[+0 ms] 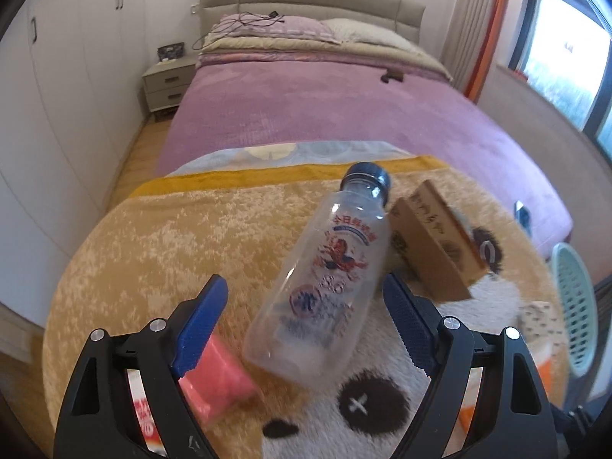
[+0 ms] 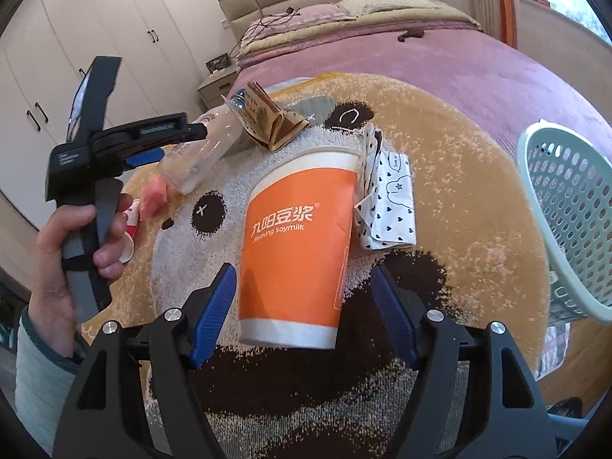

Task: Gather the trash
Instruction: 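Grasp the plastic milk bottle with the left tool while the right tool grasps the orange paper cup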

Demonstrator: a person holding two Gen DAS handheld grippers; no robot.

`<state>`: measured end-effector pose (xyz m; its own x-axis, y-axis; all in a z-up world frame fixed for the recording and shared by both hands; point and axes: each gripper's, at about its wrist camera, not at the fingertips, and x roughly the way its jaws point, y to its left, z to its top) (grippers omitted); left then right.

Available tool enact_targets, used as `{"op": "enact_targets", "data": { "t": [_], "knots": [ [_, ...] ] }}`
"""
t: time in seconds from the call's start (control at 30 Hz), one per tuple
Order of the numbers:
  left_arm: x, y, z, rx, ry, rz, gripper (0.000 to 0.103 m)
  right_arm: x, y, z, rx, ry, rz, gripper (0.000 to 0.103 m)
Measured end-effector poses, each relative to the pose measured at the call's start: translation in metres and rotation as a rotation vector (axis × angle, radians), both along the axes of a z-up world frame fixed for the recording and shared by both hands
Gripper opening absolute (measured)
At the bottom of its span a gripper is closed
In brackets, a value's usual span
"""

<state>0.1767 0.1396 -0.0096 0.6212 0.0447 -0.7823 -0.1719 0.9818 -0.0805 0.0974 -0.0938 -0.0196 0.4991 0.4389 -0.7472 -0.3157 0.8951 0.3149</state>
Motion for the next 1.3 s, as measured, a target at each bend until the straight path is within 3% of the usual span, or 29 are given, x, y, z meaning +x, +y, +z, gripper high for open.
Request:
{"op": "enact_targets", "data": {
  "t": [0.27,0.43,0.53,0.6,0.67,0.97,1.3],
  "knots": [
    [0.016,-0.009,-0.013,0.042,0.034,-0.028,0.079,0.007,0.01,-0.013,0.006,0.018,0.02,0.069],
    [0.017,-0.011,-0.02,0.029,0.036,-0.036,0.07,0.004,0.011,-0.02,0.016,0.003,0.039,0.069],
    [0.012,-0.011,-0.019,0.005,0.03,-0.037,0.06,0.003,0.011,-0.02,0.019,-0.007,0.046,0.069],
    [0.007,-0.007,-0.018,-0.039,0.017,-0.03,0.058,0.003,0.009,-0.02,0.033,-0.005,0.048,0.068],
    [0.0,-0.005,-0.016,-0.059,-0.002,-0.019,0.057,0.002,0.008,-0.019,0.043,-0.009,0.052,0.057],
    [-0.037,0.003,0.005,-0.181,-0.111,0.015,0.053,-0.014,0.008,0.004,0.05,-0.102,0.067,0.056],
    [-0.067,-0.028,0.048,-0.212,-0.214,-0.072,0.053,-0.029,-0.019,0.047,0.068,-0.22,0.023,0.056]
  ]
}}
